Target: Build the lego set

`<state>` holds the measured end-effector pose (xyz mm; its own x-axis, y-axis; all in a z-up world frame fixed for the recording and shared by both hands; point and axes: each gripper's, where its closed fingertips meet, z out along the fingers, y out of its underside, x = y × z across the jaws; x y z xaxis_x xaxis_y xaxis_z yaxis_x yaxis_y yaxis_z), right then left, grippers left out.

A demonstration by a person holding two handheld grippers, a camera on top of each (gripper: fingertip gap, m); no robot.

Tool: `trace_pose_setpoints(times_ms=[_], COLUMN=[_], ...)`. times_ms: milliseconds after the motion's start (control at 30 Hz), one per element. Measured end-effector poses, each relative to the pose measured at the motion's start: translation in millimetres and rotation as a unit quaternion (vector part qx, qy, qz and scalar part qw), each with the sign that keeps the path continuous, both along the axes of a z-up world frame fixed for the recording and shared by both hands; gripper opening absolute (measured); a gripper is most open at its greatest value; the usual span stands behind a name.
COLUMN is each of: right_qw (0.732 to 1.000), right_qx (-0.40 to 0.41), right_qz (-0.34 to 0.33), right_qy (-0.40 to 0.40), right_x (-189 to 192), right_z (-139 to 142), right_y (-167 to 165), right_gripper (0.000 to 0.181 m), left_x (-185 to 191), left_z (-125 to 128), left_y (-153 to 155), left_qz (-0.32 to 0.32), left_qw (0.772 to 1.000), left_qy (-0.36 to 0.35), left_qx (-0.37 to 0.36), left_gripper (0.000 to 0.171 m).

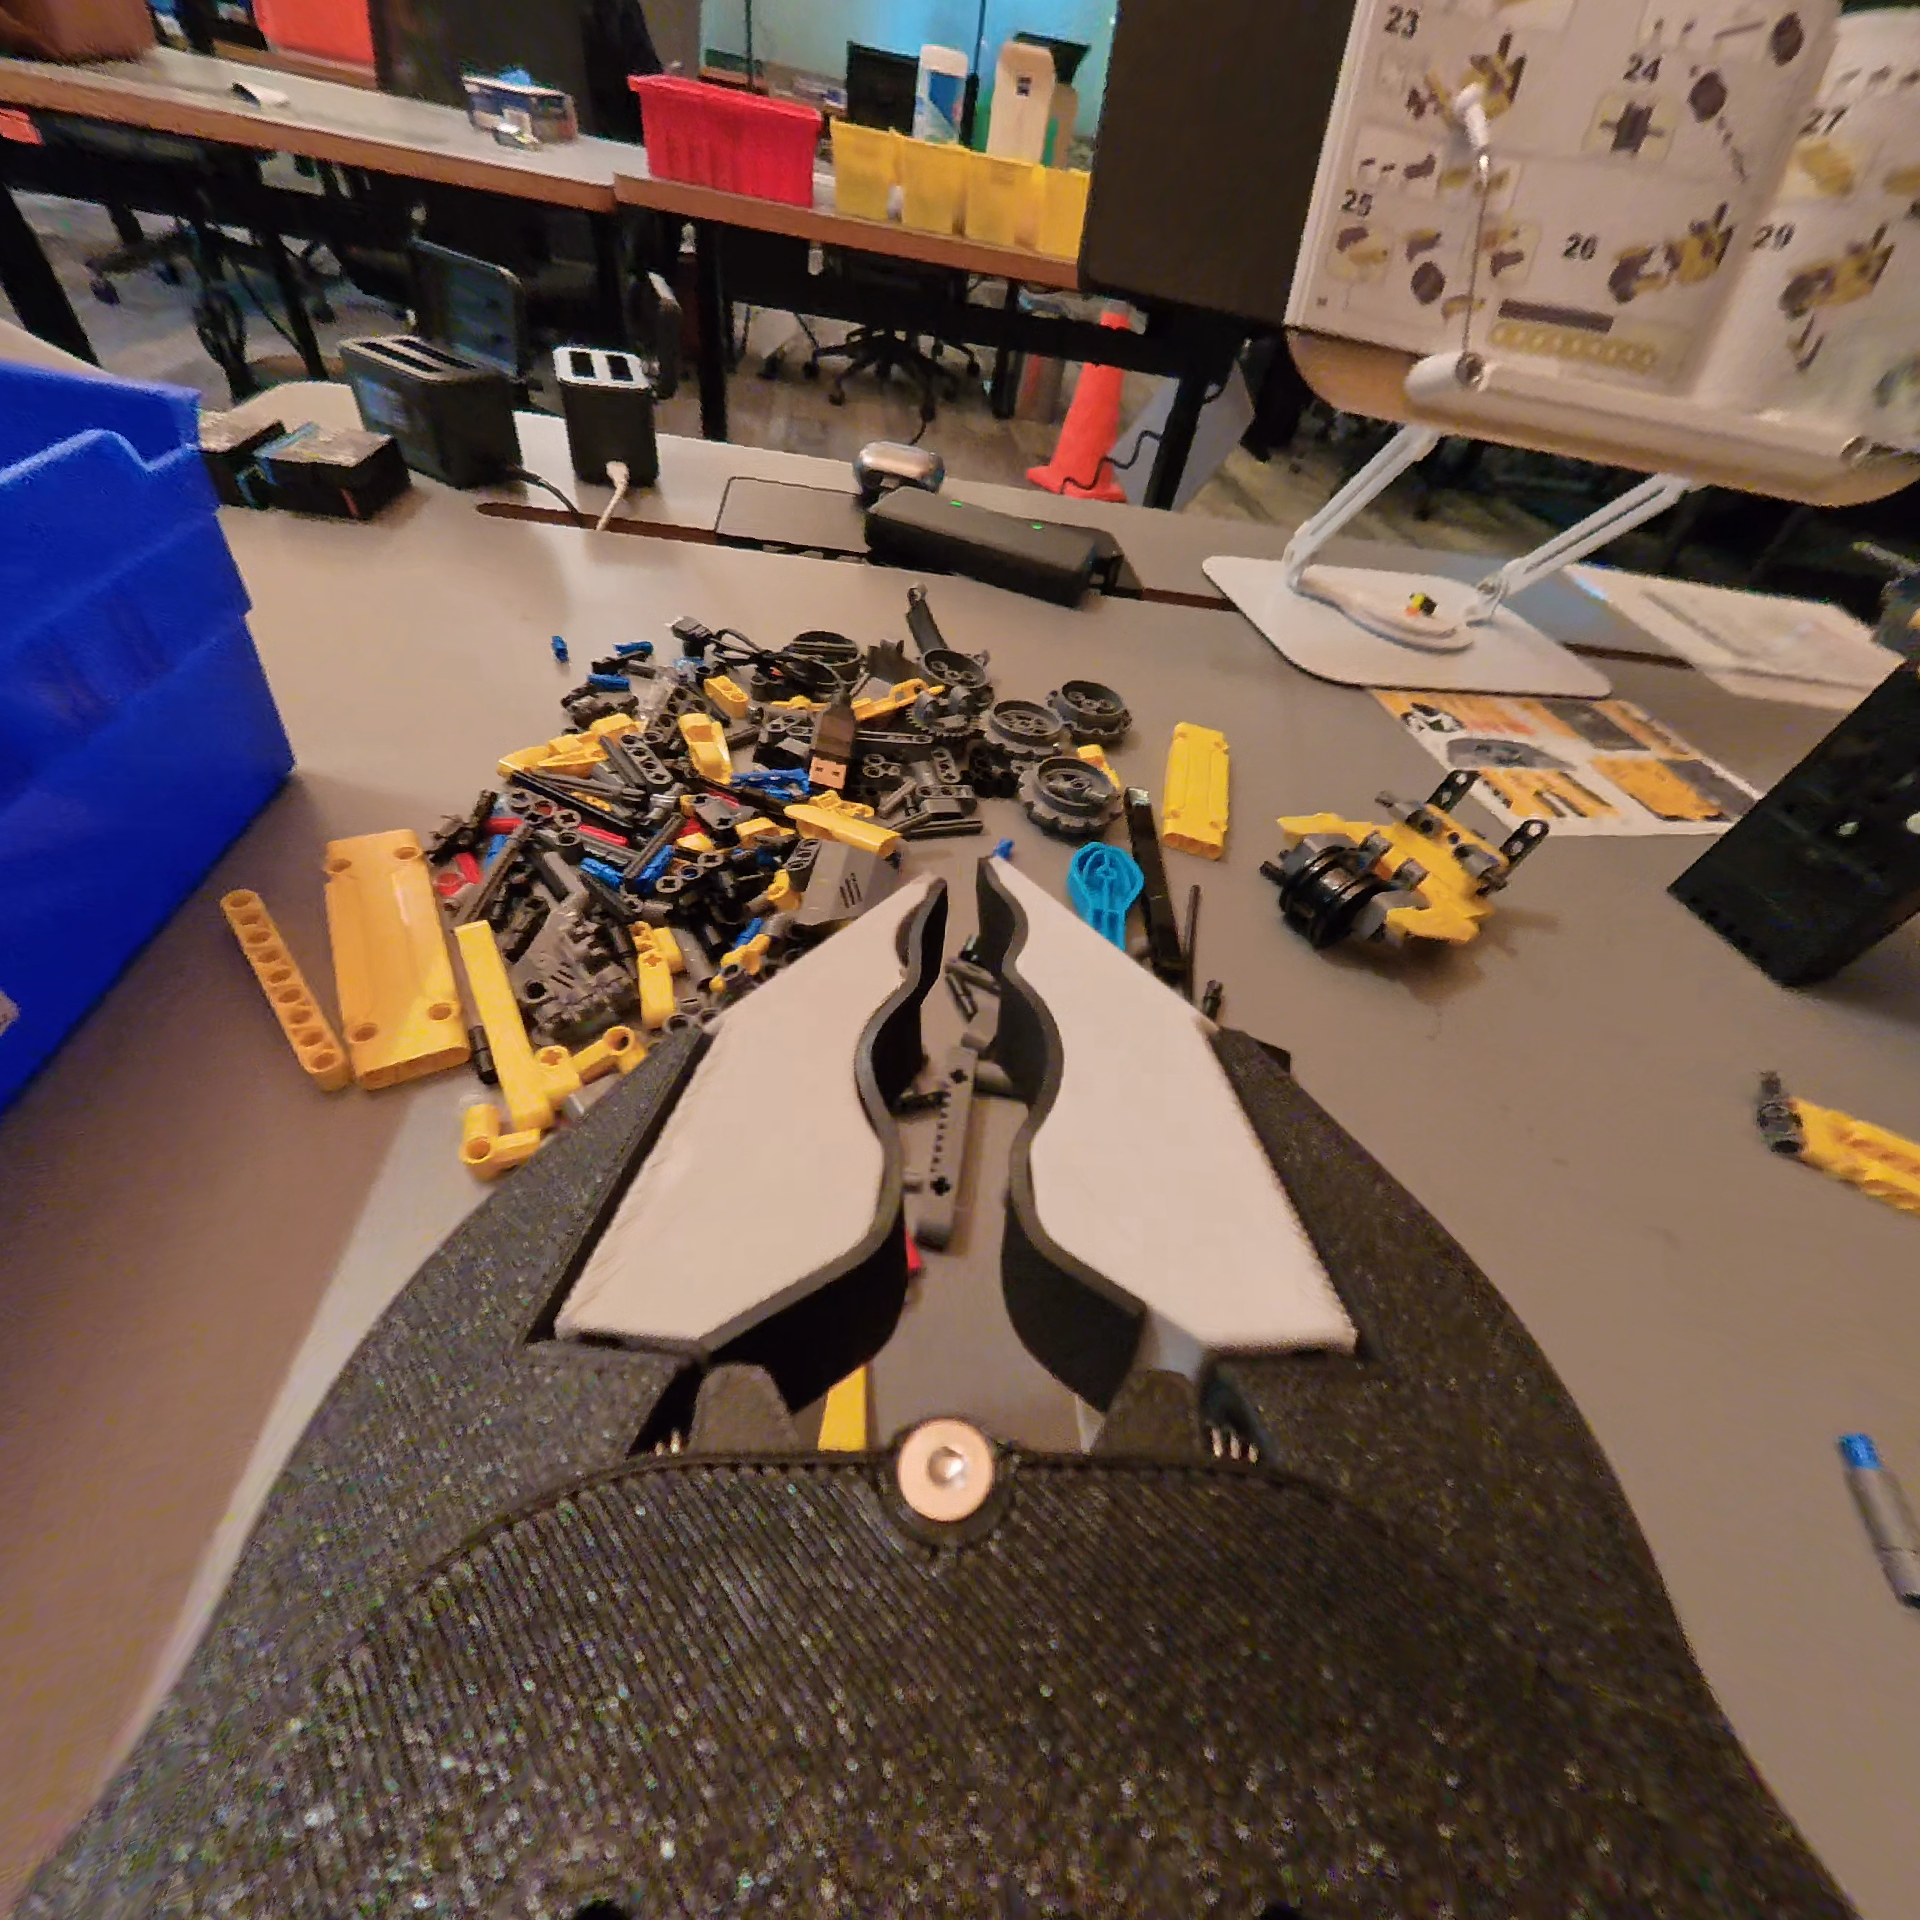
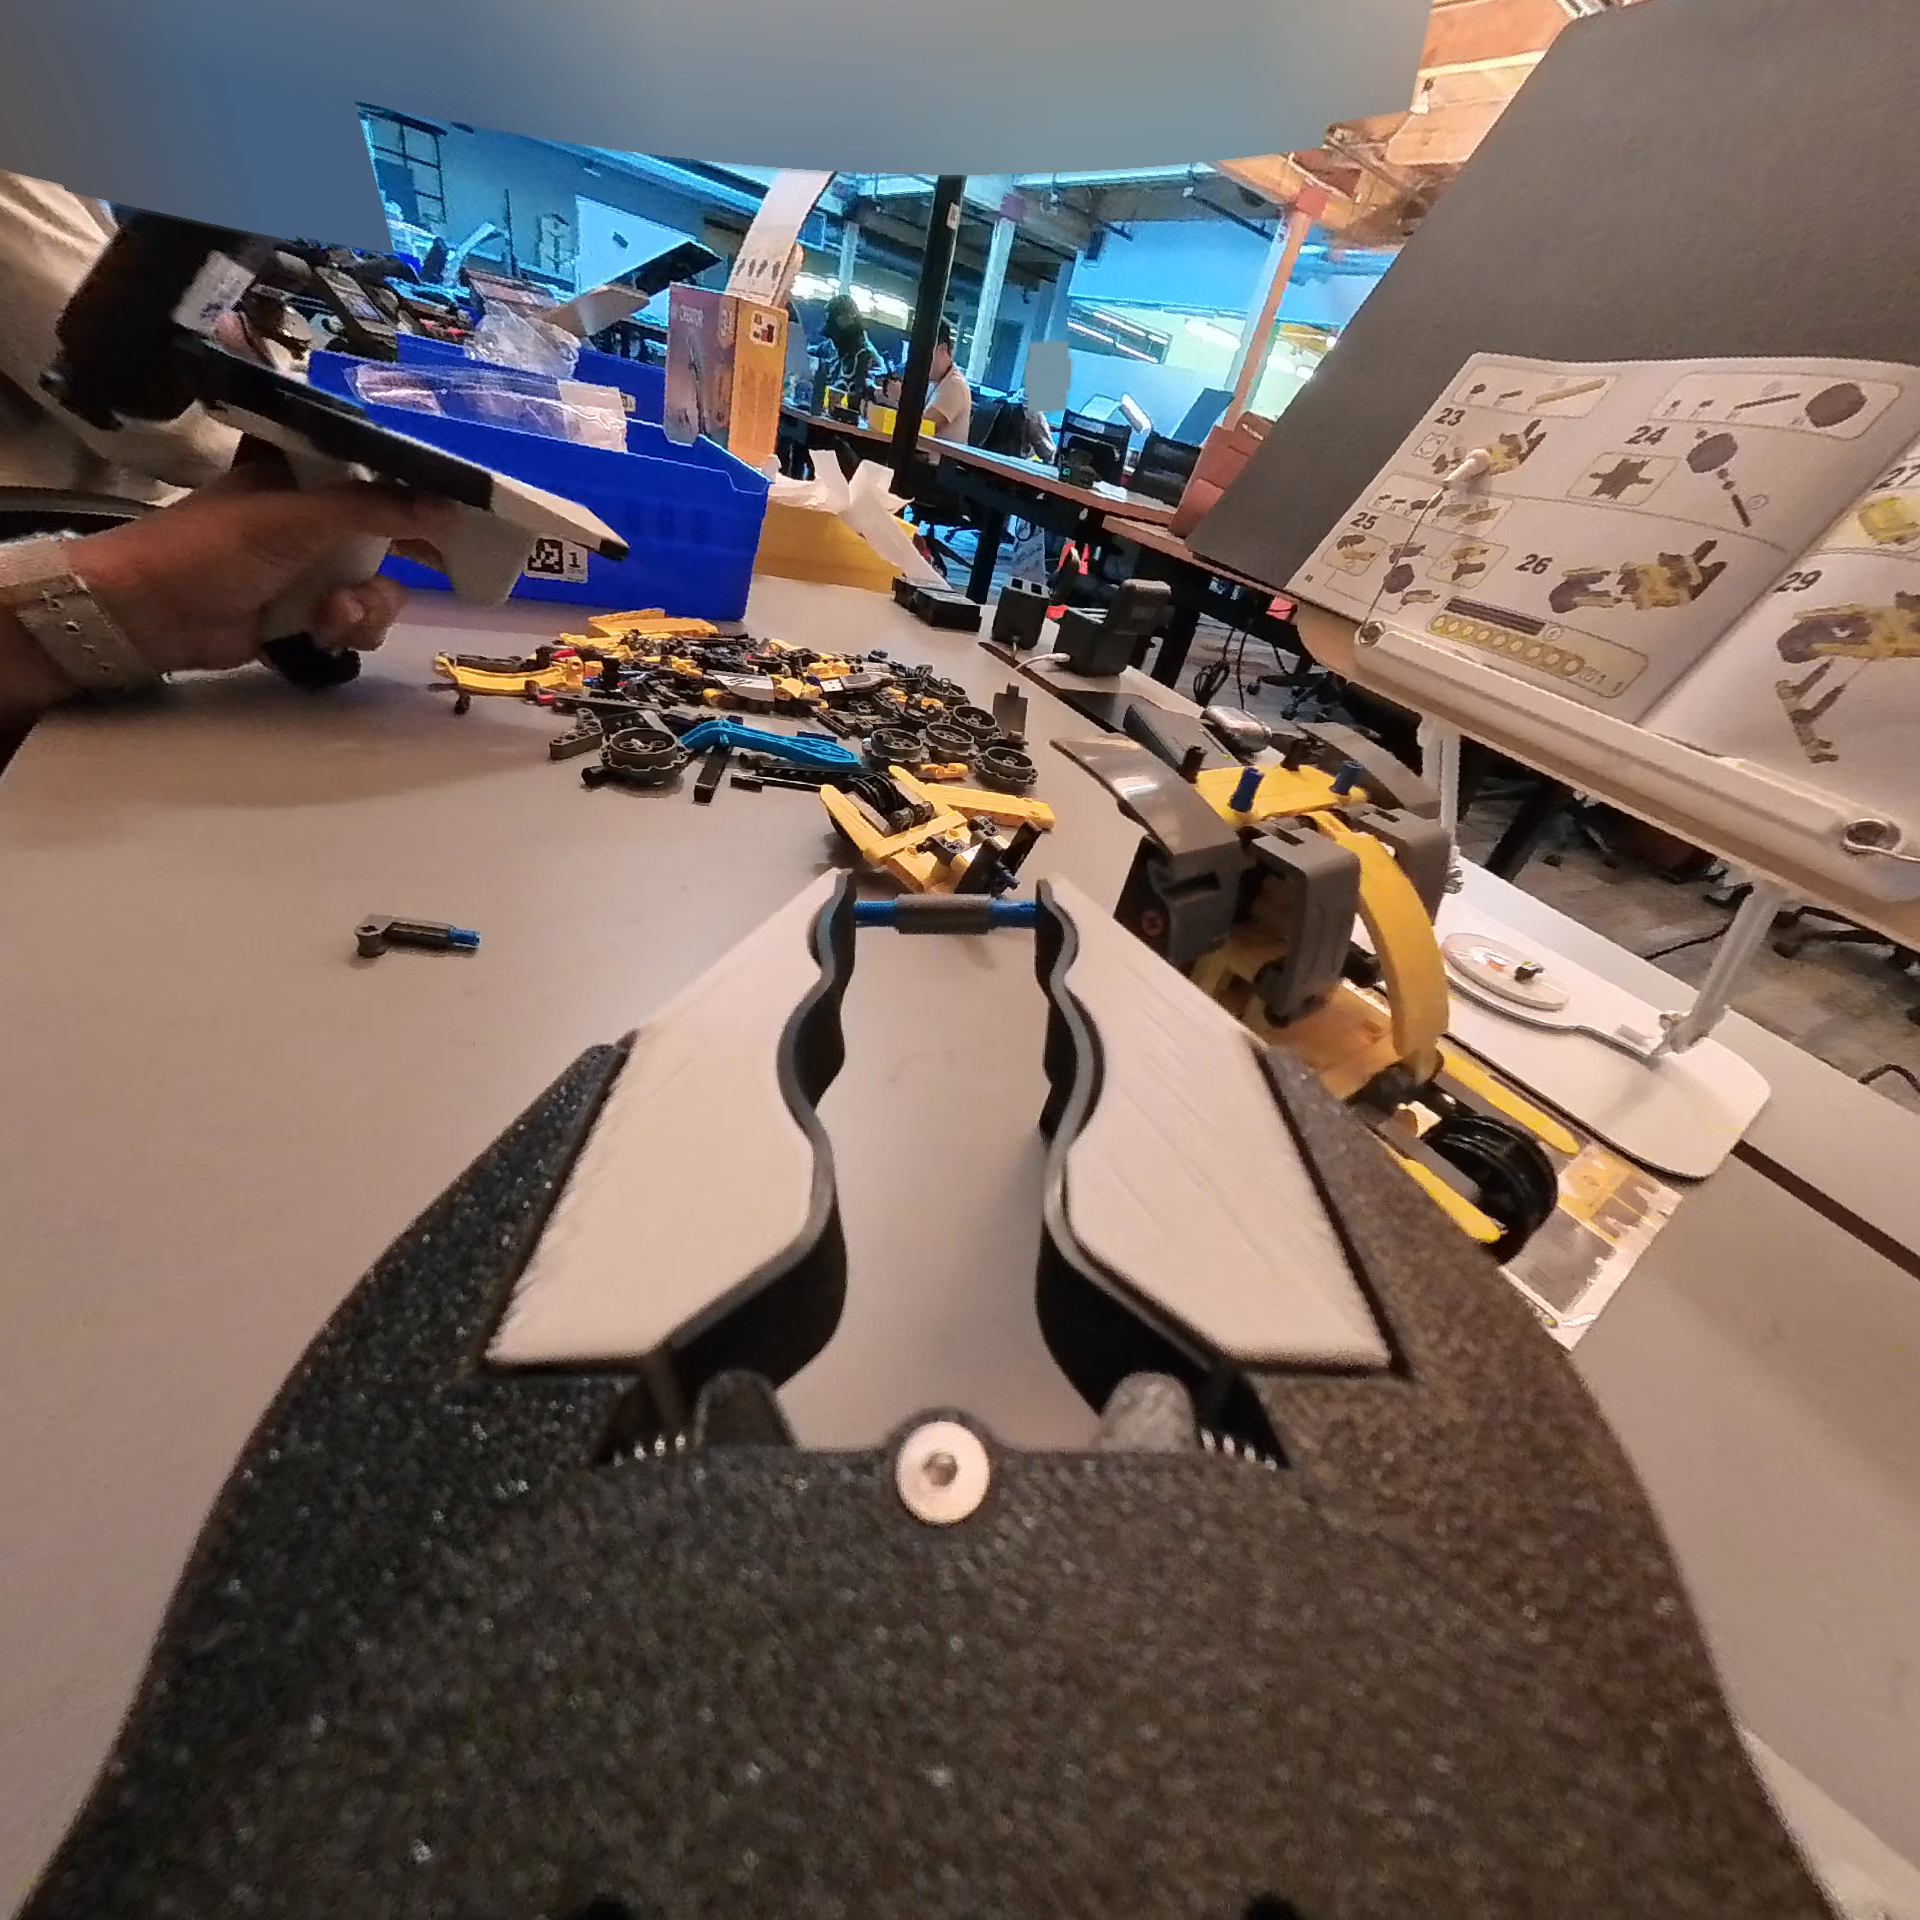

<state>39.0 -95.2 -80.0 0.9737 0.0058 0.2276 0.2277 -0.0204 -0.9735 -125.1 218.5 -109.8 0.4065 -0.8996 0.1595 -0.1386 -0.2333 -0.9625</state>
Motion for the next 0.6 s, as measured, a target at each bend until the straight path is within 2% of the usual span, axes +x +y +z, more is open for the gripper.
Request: trace_pose_setpoints(times_ms=[300, 600], right_qw=[1.000, 1.000], right_qx=[-0.002, -0.003], right_qz=[0.000, -0.008], right_qy=[0.011, 0.003], right_x=[3.2, 8.2], right_z=[-1.0, -2.0], right_y=[-0.2, -0.6], right_gripper=[0.034, 0.034], left_x=[3.7, 5.8], left_z=[-2.7, -7.5], left_y=[-3.4, -1.4], left_qz=[0.010, -0.014], left_qw=[0.999, 0.999], left_qy=[0.025, 0.018], left_qx=[0.030, -0.024], left_gripper=[0.002, 0.013])
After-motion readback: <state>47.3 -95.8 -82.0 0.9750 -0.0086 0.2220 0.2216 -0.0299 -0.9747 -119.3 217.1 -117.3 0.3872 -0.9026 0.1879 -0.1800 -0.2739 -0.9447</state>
